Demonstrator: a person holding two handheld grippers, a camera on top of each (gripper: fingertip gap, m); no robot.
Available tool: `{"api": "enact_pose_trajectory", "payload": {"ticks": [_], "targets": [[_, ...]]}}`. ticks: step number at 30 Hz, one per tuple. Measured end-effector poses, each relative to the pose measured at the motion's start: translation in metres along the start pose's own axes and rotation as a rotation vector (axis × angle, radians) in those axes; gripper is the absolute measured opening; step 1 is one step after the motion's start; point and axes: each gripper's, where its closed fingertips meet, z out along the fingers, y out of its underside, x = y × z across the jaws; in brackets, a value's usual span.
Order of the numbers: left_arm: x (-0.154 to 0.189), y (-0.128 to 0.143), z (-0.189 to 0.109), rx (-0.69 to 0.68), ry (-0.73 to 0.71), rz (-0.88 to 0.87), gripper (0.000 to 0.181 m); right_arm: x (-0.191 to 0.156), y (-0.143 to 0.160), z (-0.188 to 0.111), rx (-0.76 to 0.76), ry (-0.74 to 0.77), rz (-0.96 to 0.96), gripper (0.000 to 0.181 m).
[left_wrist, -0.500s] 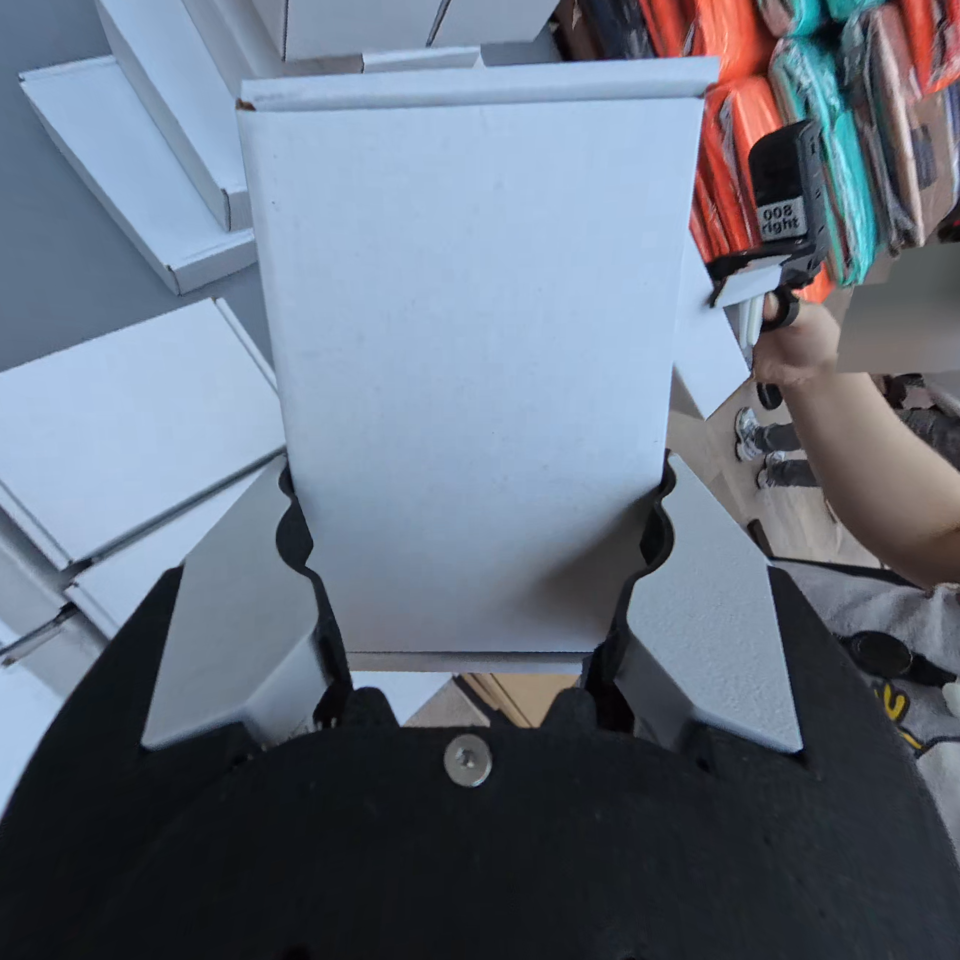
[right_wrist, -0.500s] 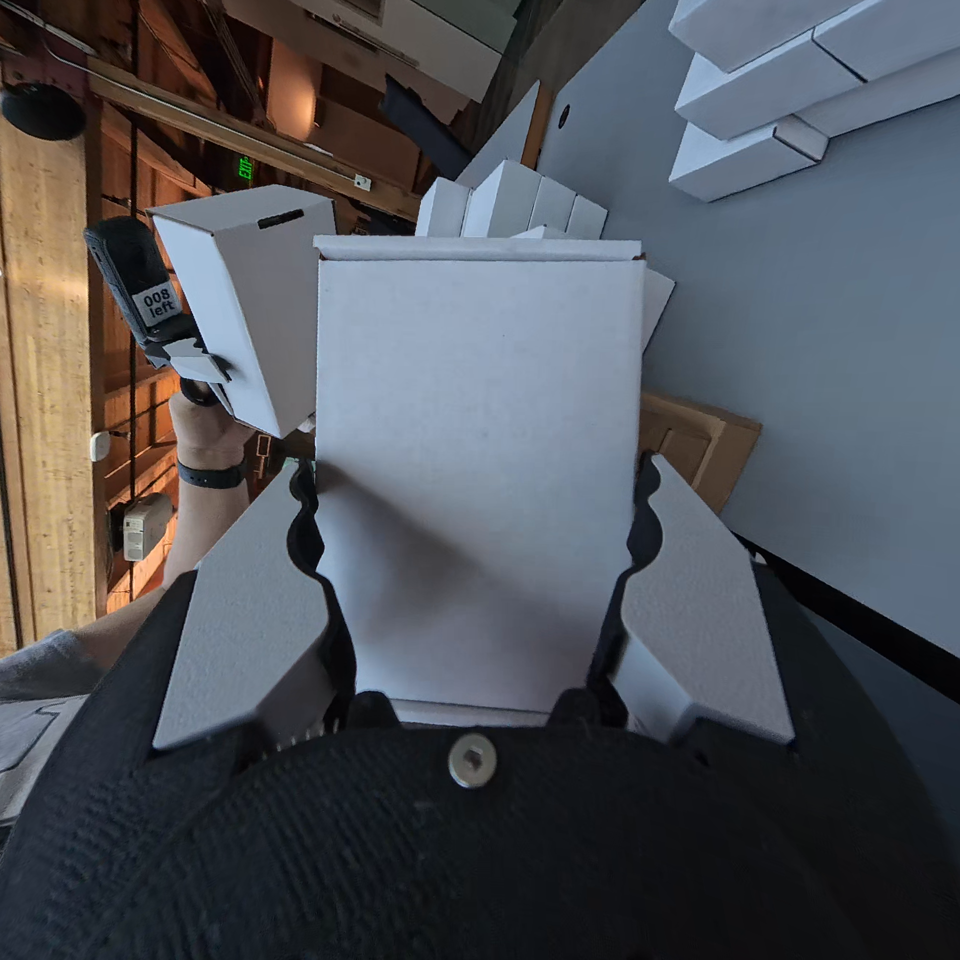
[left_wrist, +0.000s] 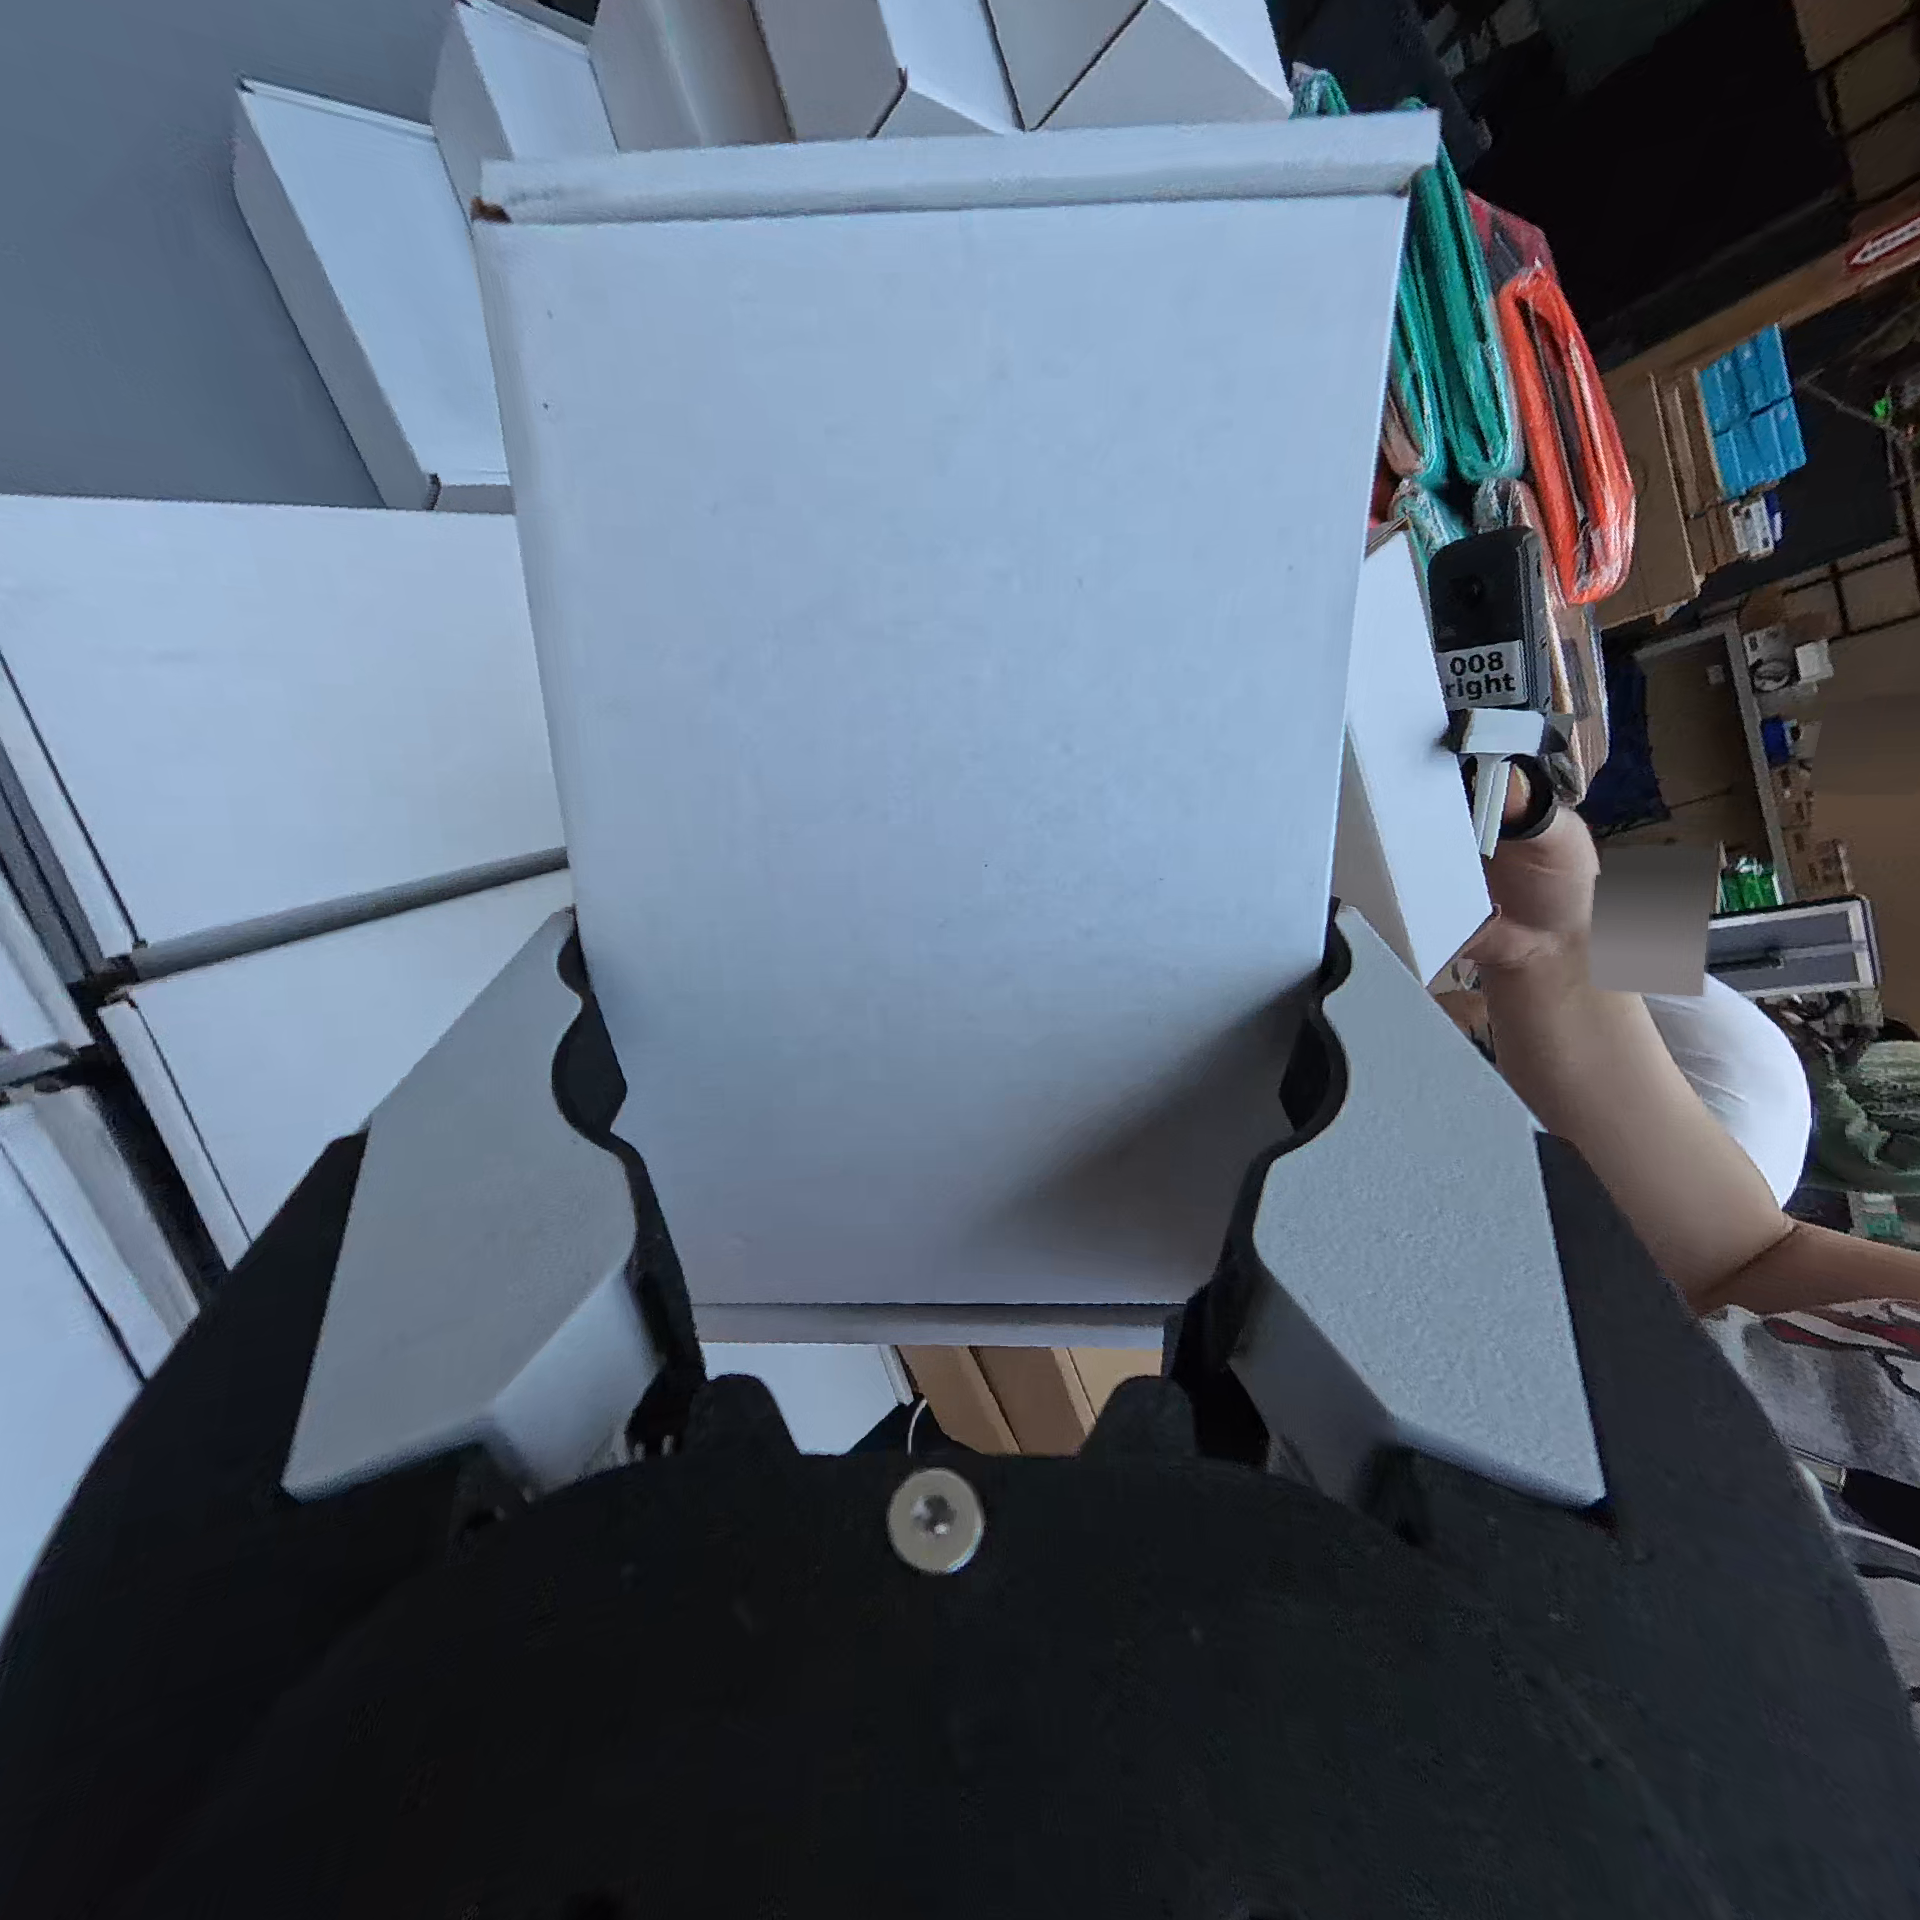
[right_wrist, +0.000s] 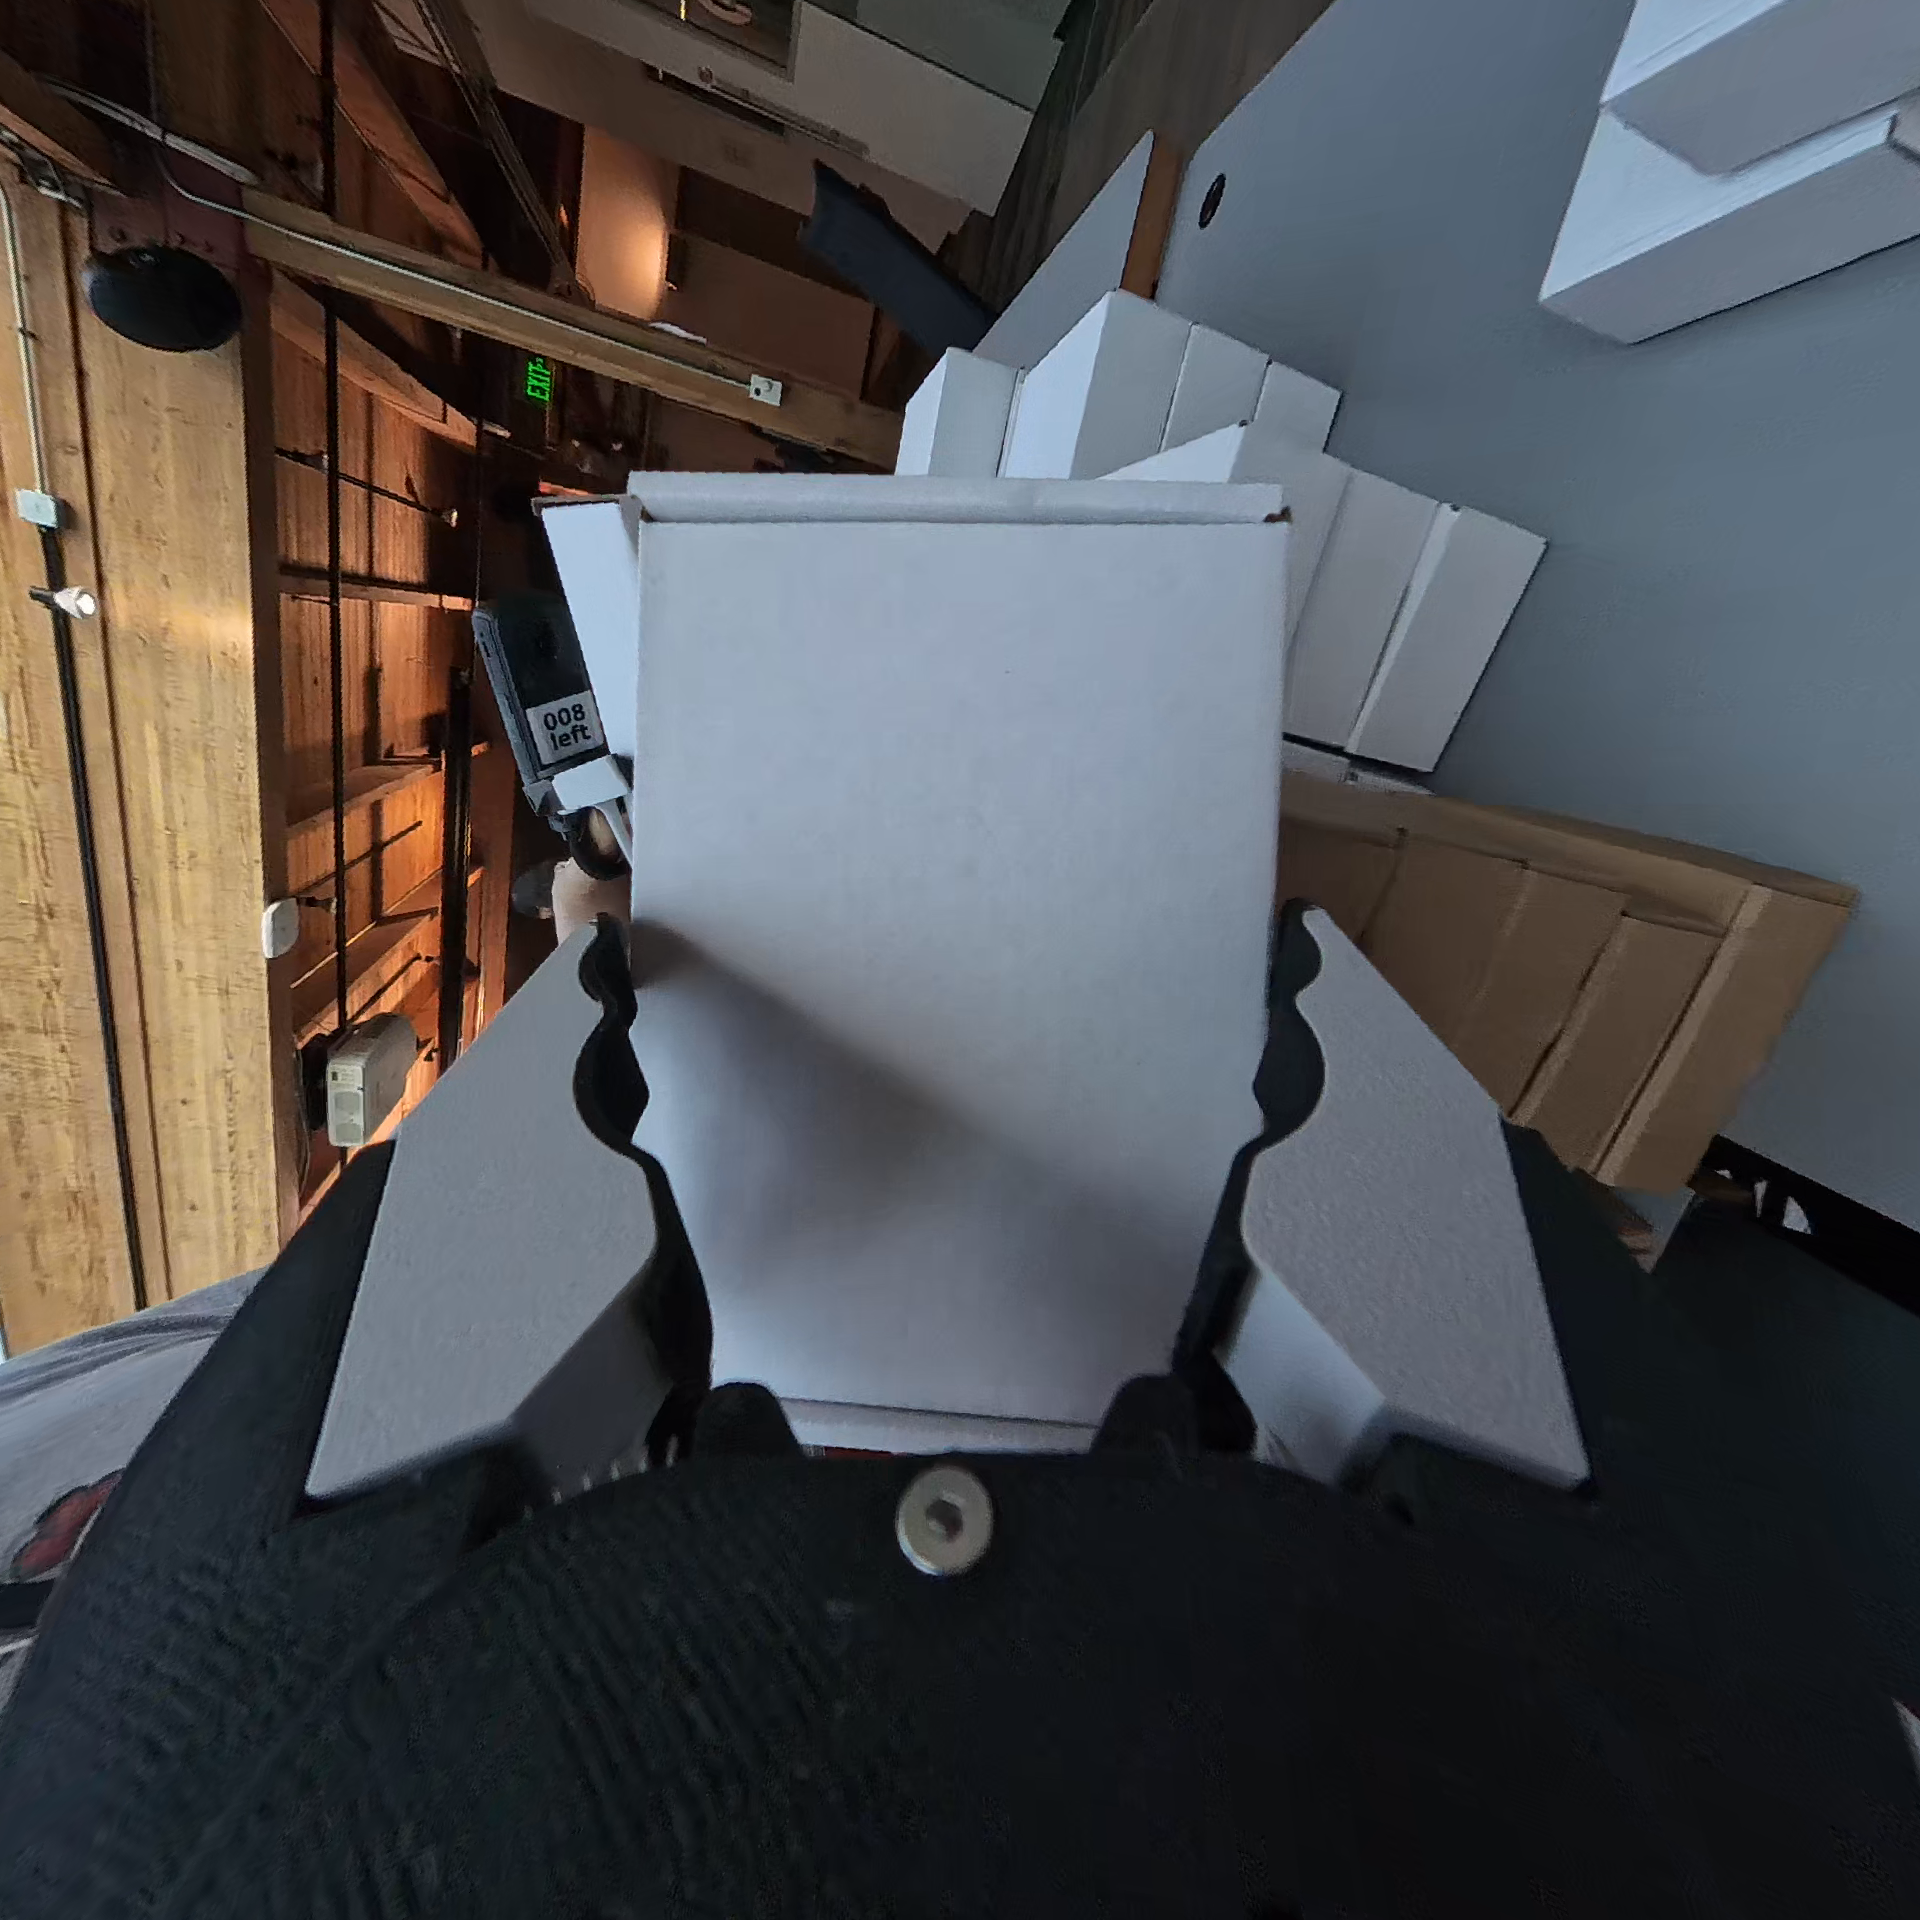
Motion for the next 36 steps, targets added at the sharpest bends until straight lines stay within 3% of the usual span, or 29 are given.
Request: {"api": "enact_pose_trajectory", "payload": {"ticks": [8,13,16,19,23,28,32,36], "targets": [[-0.005,0.024,0.001,0.03,0.013,-0.078,0.131,-0.013,0.013,0.033,-0.087,-0.033,0.011,0.121],[0.007,0.027,0.015,0.044,0.063,-0.112,0.13,-0.017,0.01,0.026,-0.064,-0.079,0.044,0.121],[0.021,0.015,0.021,0.072,0.083,-0.094,0.13,-0.021,-0.01,0.01,-0.024,-0.053,0.002,0.121],[0.036,-0.003,0.025,0.092,0.097,-0.065,0.131,-0.035,-0.065,-0.012,0.044,-0.011,-0.072,0.121],[0.062,-0.027,0.03,0.125,0.134,-0.037,0.131,-0.042,-0.176,-0.036,0.092,0.218,-0.271,0.121],[0.086,-0.042,0.033,0.15,0.164,-0.014,0.131,-0.031,-0.285,-0.033,-0.039,0.517,-0.51,0.121],[0.093,-0.045,0.035,0.147,0.16,-0.02,0.131,-0.014,-0.328,-0.012,-0.18,0.629,-0.564,0.121],[0.089,-0.055,0.042,0.142,0.109,-0.031,0.131,0.01,-0.346,0.006,-0.252,0.721,-0.557,0.121]]}}
